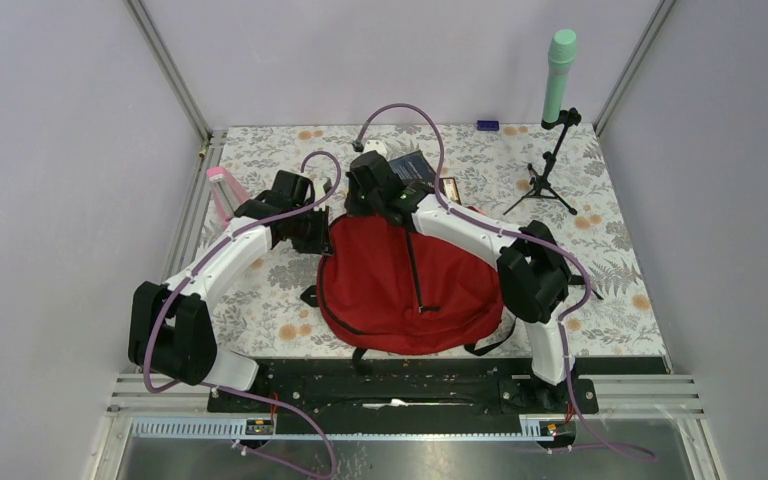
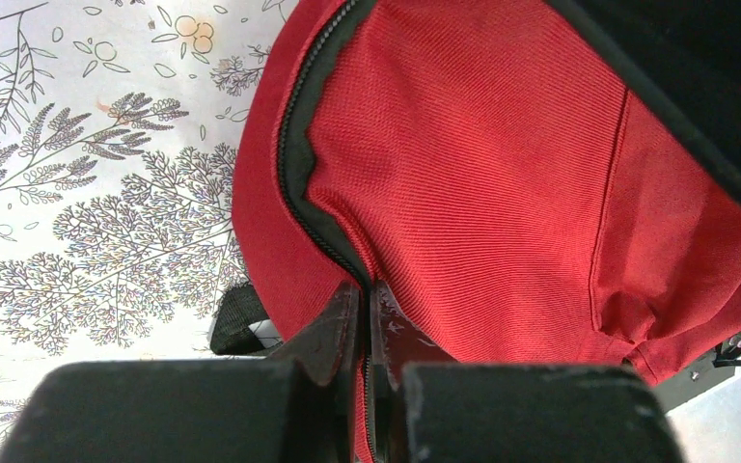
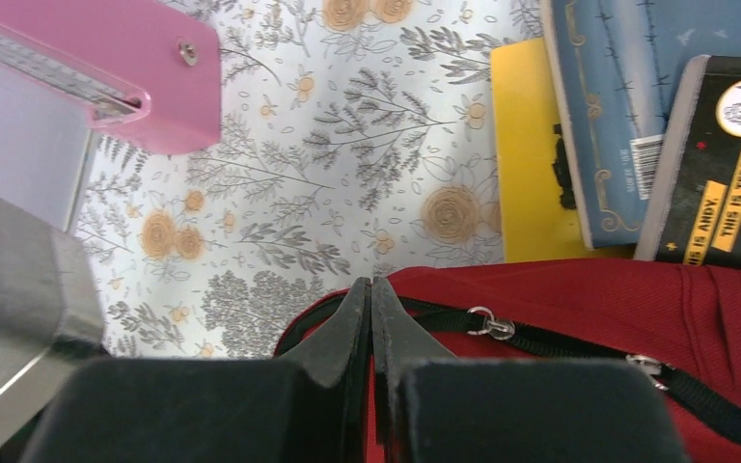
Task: Pack the student bag
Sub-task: Unzip the student bag at the center of the board.
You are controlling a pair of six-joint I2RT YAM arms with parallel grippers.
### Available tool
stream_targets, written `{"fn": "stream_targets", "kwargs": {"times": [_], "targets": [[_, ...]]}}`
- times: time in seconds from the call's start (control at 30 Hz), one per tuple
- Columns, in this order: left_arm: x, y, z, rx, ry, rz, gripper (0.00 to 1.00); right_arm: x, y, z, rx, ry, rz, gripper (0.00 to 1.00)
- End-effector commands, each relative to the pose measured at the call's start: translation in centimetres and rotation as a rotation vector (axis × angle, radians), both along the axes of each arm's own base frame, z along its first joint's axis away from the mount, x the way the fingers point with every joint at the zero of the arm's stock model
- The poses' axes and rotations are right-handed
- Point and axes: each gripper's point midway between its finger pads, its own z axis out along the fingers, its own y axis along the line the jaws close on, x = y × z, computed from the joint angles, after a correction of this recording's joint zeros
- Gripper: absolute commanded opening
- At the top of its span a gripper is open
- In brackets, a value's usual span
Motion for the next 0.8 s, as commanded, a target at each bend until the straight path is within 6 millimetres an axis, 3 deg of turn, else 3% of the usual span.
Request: {"fn": "stream_targets", "kwargs": {"times": [0.0, 0.2, 0.4, 0.57, 0.67, 0.77], "targets": [[1.0, -1.3, 2.5, -0.075, -0.100, -0.011, 0.00, -1.2, 4.5, 4.9, 0.169, -0.065, 0.069, 0.00], [1.5, -1.3, 3.8, -0.105, -0.164, 0.020, 0.00, -2.6, 6.9, 4.7, 0.183, -0.071, 0.117, 0.00], [1.6, -2.0, 5.4, -0.185, -0.224, 0.046, 0.00, -3.7, 8.0, 5.2, 0.208, -0.076, 0.156, 0.00], [2.1, -0.2, 5.4, -0.092, -0.247, 0.096, 0.02, -4.7, 7.9, 5.9, 0.222, -0.098, 0.179, 0.00], [1.9, 0.7, 6.0, -0.050, -0.276, 0.102, 0.37, -4.7, 7.6, 6.5, 0.227, -0.112, 0.173, 0.00], [1.8, 2.3, 7.4, 0.003, -0.348, 0.132, 0.64, -4.8, 7.1, 6.8, 0.218, -0.117, 0.171, 0.00]]}}
